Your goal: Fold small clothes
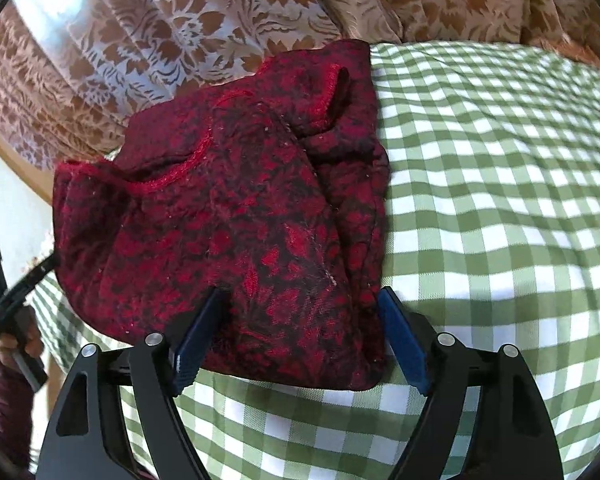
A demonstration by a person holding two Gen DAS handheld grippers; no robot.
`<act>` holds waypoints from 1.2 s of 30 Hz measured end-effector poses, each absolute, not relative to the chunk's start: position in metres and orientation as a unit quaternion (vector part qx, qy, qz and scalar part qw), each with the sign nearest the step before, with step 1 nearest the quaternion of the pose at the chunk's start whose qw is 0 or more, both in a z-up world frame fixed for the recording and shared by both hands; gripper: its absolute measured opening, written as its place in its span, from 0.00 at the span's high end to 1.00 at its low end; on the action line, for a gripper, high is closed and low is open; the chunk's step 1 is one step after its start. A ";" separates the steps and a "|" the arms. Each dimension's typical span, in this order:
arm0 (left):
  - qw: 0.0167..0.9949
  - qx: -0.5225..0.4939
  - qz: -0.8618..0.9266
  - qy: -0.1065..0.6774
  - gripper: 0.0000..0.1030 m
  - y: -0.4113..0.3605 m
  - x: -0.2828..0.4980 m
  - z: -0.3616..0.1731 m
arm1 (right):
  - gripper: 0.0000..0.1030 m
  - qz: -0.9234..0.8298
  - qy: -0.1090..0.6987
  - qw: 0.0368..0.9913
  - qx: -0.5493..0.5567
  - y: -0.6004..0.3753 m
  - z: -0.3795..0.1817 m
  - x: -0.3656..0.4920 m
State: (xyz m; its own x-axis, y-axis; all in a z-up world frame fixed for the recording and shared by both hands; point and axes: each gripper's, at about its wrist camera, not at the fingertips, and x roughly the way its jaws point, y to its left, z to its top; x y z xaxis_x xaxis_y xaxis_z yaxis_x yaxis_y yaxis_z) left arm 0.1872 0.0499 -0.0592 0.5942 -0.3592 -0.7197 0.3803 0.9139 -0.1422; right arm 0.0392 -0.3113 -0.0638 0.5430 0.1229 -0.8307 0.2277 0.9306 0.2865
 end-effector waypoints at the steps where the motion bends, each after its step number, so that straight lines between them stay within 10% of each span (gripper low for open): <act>1: 0.893 0.018 -0.207 0.399 0.33 0.049 0.187 -0.059 | 0.28 -0.030 0.477 0.860 0.178 -0.310 -0.064 0.039; 10: 0.891 0.025 -0.212 0.401 0.36 0.044 0.190 -0.061 | 0.42 -0.029 0.487 0.862 0.140 -0.304 -0.067 0.044; 23: 0.880 0.024 -0.221 0.419 0.85 0.036 0.186 -0.068 | 0.41 -0.038 0.485 0.862 0.139 -0.300 -0.070 0.044; 36: 0.864 -0.072 -0.236 0.438 0.91 0.076 0.155 -0.068 | 0.71 -0.035 0.480 0.866 0.136 -0.296 -0.056 0.023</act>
